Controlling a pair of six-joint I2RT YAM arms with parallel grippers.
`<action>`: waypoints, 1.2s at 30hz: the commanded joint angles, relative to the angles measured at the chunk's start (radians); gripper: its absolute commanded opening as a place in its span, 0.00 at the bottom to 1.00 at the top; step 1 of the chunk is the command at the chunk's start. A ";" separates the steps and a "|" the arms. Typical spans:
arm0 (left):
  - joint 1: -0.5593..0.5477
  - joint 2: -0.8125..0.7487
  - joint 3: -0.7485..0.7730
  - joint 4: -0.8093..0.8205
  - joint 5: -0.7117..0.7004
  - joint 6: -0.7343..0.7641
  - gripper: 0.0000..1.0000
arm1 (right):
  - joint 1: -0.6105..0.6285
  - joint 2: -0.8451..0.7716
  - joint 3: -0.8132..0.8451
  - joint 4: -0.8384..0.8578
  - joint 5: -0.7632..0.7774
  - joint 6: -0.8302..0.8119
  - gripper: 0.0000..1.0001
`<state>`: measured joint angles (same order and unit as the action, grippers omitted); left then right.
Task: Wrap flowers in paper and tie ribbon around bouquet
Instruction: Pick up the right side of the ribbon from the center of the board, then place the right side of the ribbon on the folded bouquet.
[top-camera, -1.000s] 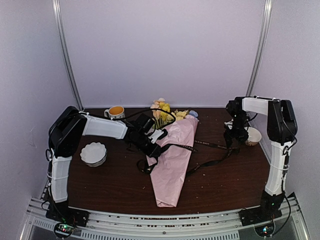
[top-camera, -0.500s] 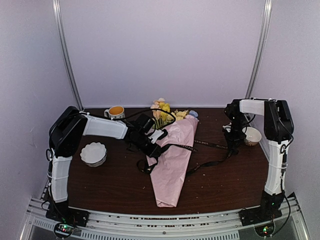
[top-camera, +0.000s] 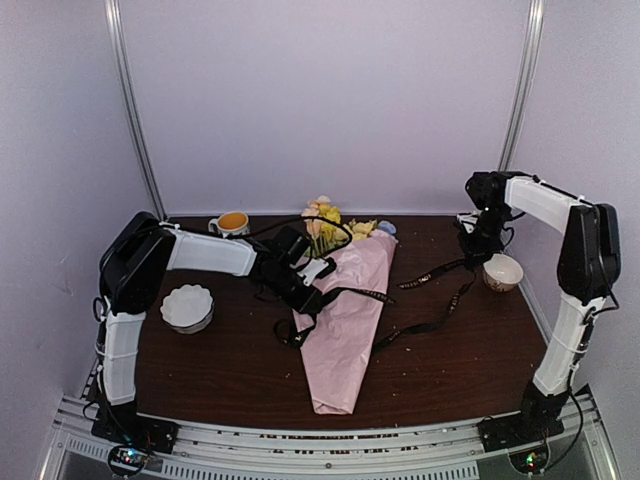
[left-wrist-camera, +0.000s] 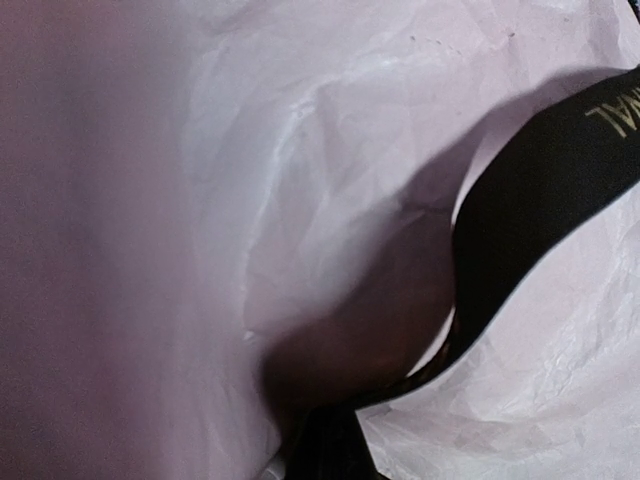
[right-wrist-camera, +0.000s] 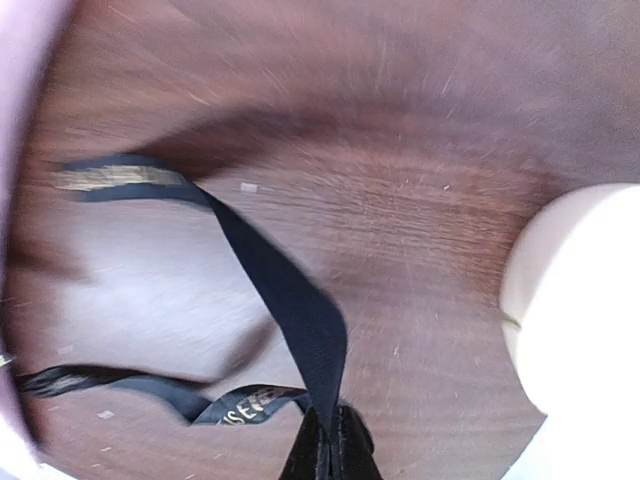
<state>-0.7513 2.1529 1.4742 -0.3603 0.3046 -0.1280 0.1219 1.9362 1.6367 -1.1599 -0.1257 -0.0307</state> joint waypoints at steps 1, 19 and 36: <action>0.008 0.018 0.030 -0.046 0.030 0.022 0.00 | 0.017 -0.203 -0.042 0.029 -0.186 0.004 0.00; 0.066 -0.120 0.063 -0.075 0.035 0.037 0.00 | 0.450 -0.028 -0.140 1.242 -0.770 0.551 0.00; 0.170 -0.559 -0.140 -0.062 0.033 0.105 0.00 | 0.473 0.341 0.014 1.195 -0.652 0.696 0.00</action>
<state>-0.5995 1.7088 1.3582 -0.4335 0.3256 -0.0879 0.5797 2.2272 1.6154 0.0029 -0.7990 0.6292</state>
